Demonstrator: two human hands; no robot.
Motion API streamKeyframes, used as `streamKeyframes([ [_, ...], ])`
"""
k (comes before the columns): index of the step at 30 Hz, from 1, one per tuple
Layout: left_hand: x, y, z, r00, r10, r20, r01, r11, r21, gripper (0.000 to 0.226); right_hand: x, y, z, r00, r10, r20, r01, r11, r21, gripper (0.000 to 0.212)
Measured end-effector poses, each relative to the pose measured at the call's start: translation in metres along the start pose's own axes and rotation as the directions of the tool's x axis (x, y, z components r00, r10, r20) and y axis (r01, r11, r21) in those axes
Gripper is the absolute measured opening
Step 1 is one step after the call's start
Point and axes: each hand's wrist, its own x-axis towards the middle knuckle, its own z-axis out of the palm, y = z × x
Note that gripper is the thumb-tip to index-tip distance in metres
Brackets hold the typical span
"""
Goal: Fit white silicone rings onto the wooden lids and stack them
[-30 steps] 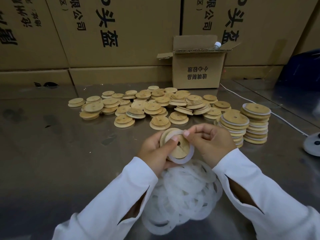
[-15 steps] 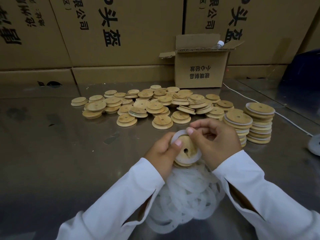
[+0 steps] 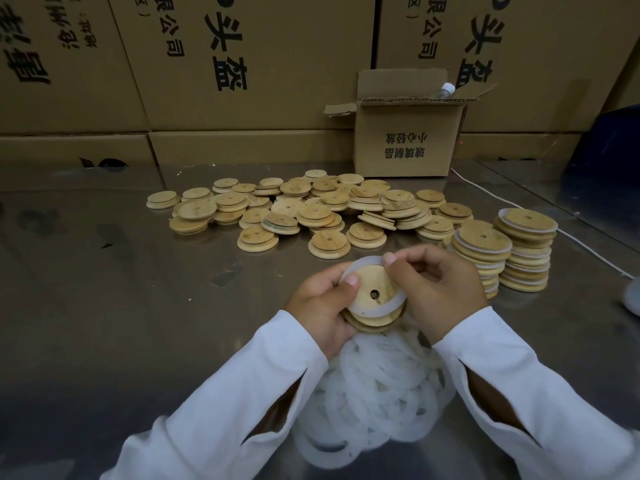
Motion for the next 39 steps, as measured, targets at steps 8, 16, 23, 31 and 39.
streamKeyframes([
  [8,-0.0010,0.0005,-0.0027,0.955,0.293,-0.048,-0.233,0.840,0.490,0.024,-0.0030,-0.0034,0.0000,0.995,-0.093,0.024,0.093,0.996,-0.006,0.019],
  [16,-0.0024,0.0017,-0.0039,0.936,0.350,-0.028,-0.271,0.769,0.579,0.023,-0.0041,-0.0050,0.0019,0.987,-0.148,0.057,0.143,0.986,0.085,0.018],
  [23,-0.0023,0.0023,-0.0018,0.930,0.367,-0.035,-0.276,0.756,0.594,0.019,-0.0031,-0.0040,0.0022,0.994,-0.106,0.004,0.105,0.989,0.101,0.019],
  [31,-0.0023,0.0062,0.0006,0.908,0.412,-0.075,-0.314,0.788,0.530,0.030,-0.0038,-0.0081,0.0033,0.995,-0.103,-0.010,0.103,0.988,0.119,0.017],
  [39,0.0023,0.0032,0.0000,0.889,0.428,-0.162,-0.328,0.842,0.428,0.025,-0.0009,-0.0082,0.0016,0.996,-0.075,0.055,0.071,0.995,0.071,0.017],
])
